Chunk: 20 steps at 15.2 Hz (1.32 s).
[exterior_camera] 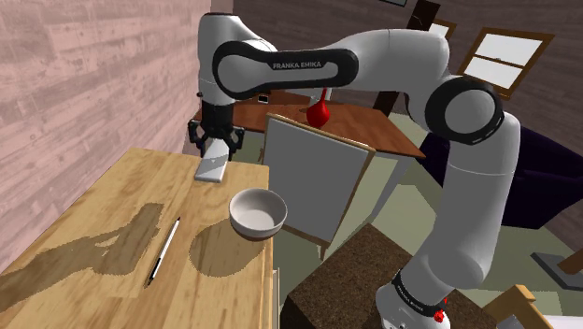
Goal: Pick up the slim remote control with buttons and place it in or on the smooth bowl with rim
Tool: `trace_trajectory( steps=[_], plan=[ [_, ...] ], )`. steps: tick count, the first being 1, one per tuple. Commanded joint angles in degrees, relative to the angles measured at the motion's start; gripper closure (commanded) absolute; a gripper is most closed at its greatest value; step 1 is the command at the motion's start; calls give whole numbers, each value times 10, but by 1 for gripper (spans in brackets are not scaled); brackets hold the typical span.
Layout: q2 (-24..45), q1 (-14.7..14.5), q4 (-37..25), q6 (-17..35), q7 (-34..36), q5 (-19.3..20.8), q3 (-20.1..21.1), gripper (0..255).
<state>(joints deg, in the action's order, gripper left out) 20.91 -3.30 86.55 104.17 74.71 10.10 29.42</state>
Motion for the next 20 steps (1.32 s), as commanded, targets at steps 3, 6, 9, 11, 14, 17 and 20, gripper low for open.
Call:
trace_trajectory(
  steps=[3,6,9,11,14,17,20],
  plan=[
    [-101,28,127,37,-11,-46,13,255],
    [-179,40,214,58,-27,-87,18,255],
    [-255,42,292,71,-45,-130,18,255],
    [-306,37,340,74,-57,-157,14,255],
    [-327,32,375,89,-62,-169,12,255],
    [-320,32,392,113,-60,-167,15,255],
    [-311,32,408,137,-57,-164,18,255]
  ],
)
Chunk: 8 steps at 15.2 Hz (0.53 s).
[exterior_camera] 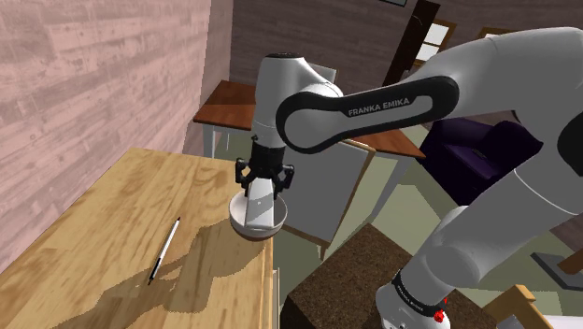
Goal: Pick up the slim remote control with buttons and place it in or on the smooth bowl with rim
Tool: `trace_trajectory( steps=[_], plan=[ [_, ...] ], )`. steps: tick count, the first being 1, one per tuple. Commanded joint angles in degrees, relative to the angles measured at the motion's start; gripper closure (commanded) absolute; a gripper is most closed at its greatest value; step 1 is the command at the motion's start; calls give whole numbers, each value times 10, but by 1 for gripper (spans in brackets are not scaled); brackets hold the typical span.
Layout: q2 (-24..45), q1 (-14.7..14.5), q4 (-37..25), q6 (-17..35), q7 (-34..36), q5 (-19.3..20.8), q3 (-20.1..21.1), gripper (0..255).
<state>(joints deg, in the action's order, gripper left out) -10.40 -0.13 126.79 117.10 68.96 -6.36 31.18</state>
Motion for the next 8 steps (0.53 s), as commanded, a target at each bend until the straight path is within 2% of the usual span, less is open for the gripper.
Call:
trace_trajectory(
  steps=[1,6,8],
  plan=[
    [5,0,11,15,1,2,2,255],
    [22,0,33,53,7,9,6,255],
    [22,0,33,53,7,9,6,255]
  ],
)
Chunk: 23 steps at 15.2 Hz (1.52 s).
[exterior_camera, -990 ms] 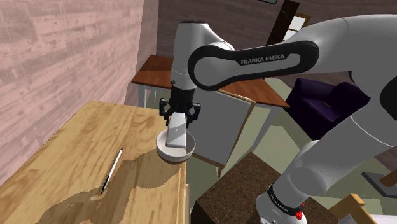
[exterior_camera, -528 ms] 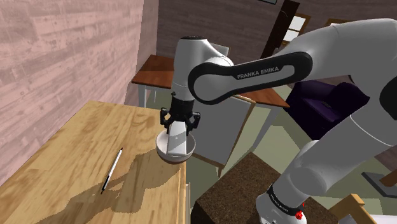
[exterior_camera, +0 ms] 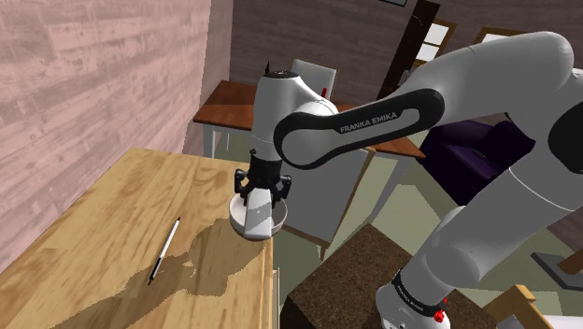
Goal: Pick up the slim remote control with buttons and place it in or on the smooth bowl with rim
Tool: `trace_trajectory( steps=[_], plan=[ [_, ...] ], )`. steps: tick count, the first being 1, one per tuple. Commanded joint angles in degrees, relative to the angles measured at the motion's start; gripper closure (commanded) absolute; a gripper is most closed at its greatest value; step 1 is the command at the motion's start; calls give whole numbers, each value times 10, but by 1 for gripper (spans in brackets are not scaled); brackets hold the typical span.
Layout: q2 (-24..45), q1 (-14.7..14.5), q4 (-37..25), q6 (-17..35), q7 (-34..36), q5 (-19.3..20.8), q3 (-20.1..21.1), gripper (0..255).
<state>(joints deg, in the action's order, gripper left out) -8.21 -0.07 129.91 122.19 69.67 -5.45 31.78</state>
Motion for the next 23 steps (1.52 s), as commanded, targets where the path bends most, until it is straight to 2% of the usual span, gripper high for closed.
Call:
trace_trajectory(
  steps=[1,5,6,11,15,23],
  plan=[
    [0,0,2,2,0,0,0,255],
    [0,0,2,2,0,0,0,255],
    [0,0,2,2,0,0,0,0],
    [0,0,2,2,0,0,0,0],
    [-30,0,-47,-73,-10,-12,-9,0],
    [-30,0,-47,-73,-10,-12,-9,0]
  ],
)
